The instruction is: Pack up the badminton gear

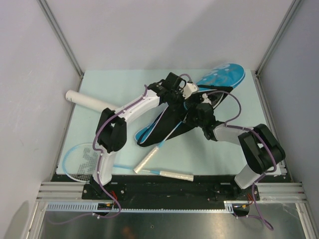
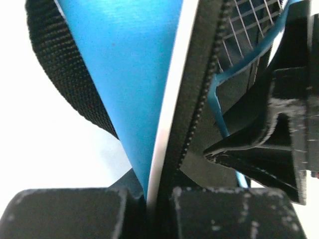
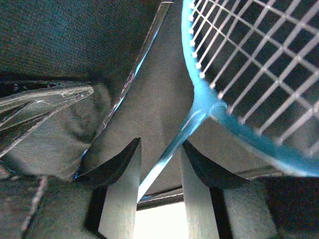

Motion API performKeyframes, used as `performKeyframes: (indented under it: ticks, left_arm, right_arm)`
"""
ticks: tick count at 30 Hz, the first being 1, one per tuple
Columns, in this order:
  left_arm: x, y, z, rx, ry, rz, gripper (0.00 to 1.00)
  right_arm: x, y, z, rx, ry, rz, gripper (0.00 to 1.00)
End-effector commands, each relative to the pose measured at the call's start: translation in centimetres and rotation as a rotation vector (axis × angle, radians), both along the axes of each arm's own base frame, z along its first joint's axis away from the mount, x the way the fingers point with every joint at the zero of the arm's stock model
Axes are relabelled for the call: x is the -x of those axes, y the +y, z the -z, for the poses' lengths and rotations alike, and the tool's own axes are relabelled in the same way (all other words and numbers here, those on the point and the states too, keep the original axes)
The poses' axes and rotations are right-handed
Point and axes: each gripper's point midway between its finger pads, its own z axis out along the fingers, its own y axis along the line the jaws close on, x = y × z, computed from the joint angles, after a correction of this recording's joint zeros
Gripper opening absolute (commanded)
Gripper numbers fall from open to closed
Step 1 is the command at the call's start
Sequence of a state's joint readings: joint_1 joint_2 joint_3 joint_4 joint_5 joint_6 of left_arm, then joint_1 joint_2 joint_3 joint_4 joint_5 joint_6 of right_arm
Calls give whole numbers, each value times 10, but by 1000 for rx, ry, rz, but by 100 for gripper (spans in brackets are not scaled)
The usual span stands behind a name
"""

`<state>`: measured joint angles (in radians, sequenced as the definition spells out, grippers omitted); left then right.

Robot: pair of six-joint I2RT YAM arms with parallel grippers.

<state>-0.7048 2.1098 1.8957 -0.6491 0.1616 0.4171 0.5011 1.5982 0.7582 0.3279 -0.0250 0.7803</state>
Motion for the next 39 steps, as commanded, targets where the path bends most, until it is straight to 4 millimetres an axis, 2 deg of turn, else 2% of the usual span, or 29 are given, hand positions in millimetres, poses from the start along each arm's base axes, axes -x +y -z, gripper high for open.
performKeyframes:
  ticks: [1,3,6,7,10,11,12,13,17,20,22,23,26,30,32,33,36,37,39]
  left_arm:
    - [-4,-20,-33,91,-73,97,0]
    - [-4,-20,-34,95,-75,93,0]
    - [-5,-20,-34,96,-72,84,0]
    - [-5,-20,-33,94,-71,80,0]
    - [-4,-20,-31,92,-64,84,0]
    - [-4,-19,-31,92,-65,85,0]
    - [-3,-18,-28,83,-64,87,0]
    - [-2,-16,-30,75,-76,95,0]
    - [-2,-10,-32,56,-99,103,0]
    - [1,-11,-35,61,-101,126,0]
    - [2,-10,-35,58,-103,134,0]
    - [4,-9,-35,56,-106,140,0]
    - [4,-7,-31,46,-102,147,0]
    - [14,-10,-28,65,-74,180,0]
    - [17,-11,-30,77,-67,190,0]
    - [18,-10,-32,78,-71,194,0]
    - [21,-9,-42,107,-69,200,0]
    - [22,-11,-47,124,-68,205,0]
    - [29,-14,-53,159,-45,225,0]
  right_arm:
    - [-24,20,-27,-98,-172,-32,40]
    - [-24,21,-27,-113,-163,-19,27]
    - [-24,22,-39,-170,-154,9,11]
    - [-26,19,-46,-198,-148,40,0]
    - [-35,0,-53,-262,-100,185,0]
    - [-37,-3,-62,-290,-109,199,0]
    - [-39,-8,-61,-292,-89,218,0]
    - [-51,-16,-72,-305,-87,250,0]
    - [-71,-46,-73,-279,-105,357,0]
    - [-90,-65,-80,-328,-128,413,0]
    - [-96,-73,-88,-361,-139,433,0]
    - [-103,-81,-99,-372,-163,458,0]
    - [-114,-106,-110,-384,-179,540,0]
    - [-124,-128,-104,-347,-190,655,0]
    - [-129,-129,-105,-349,-208,661,0]
    - [-133,-140,-101,-320,-220,702,0]
    - [-140,-155,-90,-279,-231,755,0]
    - [-140,-154,-81,-271,-217,753,0]
    - [-139,-150,-78,-266,-209,762,0]
